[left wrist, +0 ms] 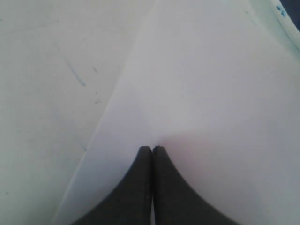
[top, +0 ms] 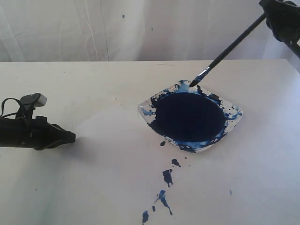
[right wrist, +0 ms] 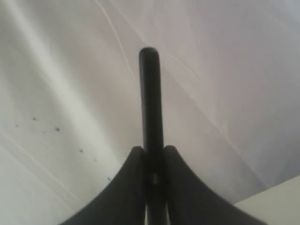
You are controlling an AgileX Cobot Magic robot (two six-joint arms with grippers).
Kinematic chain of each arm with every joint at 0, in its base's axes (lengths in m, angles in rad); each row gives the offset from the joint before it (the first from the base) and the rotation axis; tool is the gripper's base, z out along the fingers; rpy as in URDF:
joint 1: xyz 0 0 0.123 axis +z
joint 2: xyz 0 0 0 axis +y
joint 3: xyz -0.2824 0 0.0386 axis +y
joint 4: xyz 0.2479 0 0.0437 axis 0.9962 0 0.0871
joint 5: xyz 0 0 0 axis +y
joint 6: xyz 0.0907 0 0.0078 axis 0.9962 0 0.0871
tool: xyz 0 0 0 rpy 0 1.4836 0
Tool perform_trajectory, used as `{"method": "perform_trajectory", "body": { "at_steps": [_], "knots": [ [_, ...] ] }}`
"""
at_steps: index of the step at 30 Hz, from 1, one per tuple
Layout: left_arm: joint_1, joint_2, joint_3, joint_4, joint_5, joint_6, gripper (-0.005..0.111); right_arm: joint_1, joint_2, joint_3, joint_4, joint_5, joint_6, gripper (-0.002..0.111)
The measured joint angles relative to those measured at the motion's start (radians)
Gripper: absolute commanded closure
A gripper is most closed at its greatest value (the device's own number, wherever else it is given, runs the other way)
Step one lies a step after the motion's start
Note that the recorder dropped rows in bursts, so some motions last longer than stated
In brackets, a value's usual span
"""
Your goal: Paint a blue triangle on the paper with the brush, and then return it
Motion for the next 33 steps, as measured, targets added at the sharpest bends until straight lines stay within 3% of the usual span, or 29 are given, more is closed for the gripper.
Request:
{"method": "perform_trajectory", "body": {
  "at_steps": [13, 24, 33],
  "knots": [
    [0.0, 0.0, 0.0, 0.0, 0.0, 0.0, 0.107, 0.231, 0.023, -0.05, -0.044, -0.1, 0.081, 0.103],
    [0.0, 0.0, 0.0, 0.0, 0.0, 0.0, 0.107, 0.393, 0.21, -0.178, -0.033, -0.106, 0.106, 0.103],
    [0.0, 0.0, 0.0, 0.0, 0.0, 0.0, 0.107, 0.451, 0.267, -0.222, -0.056, 0.044, 0.122, 0.103]
  ]
}}
